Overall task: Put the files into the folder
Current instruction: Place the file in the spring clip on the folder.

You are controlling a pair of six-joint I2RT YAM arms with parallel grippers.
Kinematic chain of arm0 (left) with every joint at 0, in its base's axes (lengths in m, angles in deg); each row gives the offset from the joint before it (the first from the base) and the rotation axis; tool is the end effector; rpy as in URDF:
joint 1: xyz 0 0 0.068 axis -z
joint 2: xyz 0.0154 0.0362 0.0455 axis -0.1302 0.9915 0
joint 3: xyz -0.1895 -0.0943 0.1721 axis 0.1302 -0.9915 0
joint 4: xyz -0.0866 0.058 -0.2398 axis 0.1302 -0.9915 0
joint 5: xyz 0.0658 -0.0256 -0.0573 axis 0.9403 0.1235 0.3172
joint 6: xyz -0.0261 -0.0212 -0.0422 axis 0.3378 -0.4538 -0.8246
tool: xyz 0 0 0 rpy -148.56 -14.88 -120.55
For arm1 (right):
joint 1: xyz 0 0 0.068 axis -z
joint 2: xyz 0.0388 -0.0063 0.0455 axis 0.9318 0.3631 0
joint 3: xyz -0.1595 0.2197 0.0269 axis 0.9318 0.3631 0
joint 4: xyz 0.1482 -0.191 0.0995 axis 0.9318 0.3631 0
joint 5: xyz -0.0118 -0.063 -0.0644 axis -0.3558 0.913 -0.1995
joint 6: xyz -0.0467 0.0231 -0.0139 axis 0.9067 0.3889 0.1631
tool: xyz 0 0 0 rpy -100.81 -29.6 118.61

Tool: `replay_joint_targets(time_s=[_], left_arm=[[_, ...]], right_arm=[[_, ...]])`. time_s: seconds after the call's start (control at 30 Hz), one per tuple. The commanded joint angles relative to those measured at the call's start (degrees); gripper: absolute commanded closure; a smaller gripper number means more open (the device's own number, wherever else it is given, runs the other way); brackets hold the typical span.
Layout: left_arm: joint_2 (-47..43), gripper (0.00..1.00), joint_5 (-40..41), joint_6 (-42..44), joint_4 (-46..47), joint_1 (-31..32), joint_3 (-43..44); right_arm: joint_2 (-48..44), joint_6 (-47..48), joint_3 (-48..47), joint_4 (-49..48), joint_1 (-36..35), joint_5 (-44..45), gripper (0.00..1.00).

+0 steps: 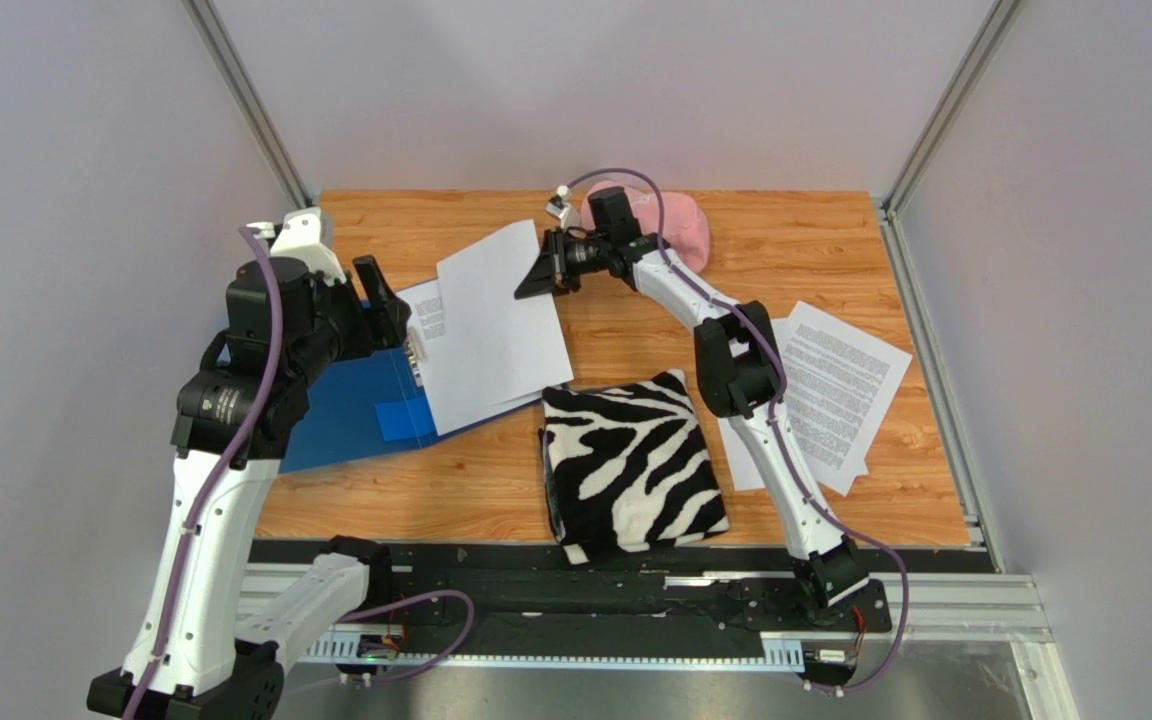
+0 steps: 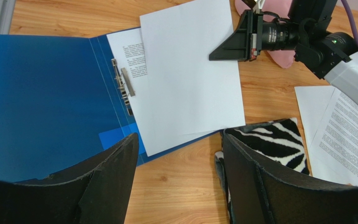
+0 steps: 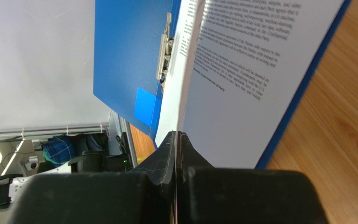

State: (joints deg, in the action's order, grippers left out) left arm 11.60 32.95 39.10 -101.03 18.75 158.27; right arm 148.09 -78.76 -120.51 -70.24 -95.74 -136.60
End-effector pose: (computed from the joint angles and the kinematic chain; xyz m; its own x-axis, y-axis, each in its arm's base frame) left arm 0.1517 -0.0282 0.4319 -0.4504 -0.2916 -0.8438 -0.0272 0.9492 -0.3135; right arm 0.5074 0.2920 0.1555 -0.9301 -0.0980 -0.3540 -0.3665 0.3118 0.8766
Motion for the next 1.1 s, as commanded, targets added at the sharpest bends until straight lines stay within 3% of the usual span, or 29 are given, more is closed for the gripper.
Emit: replay_joint_targets(time_s=[0.0,1.07], left_arm=[[-0.09,0.25,-1.68,-0.41,2.53,0.07,-0.74],[0.71,0.26,-3.0,-0.33,4.38,0.07,-3.29]], right_arm=[[1.28,3.39,-4.7,-2.53,-0.92,-2.35,1.0],[8.93,4.28,-11.12,-7.01,-5.4,1.42,0.97]])
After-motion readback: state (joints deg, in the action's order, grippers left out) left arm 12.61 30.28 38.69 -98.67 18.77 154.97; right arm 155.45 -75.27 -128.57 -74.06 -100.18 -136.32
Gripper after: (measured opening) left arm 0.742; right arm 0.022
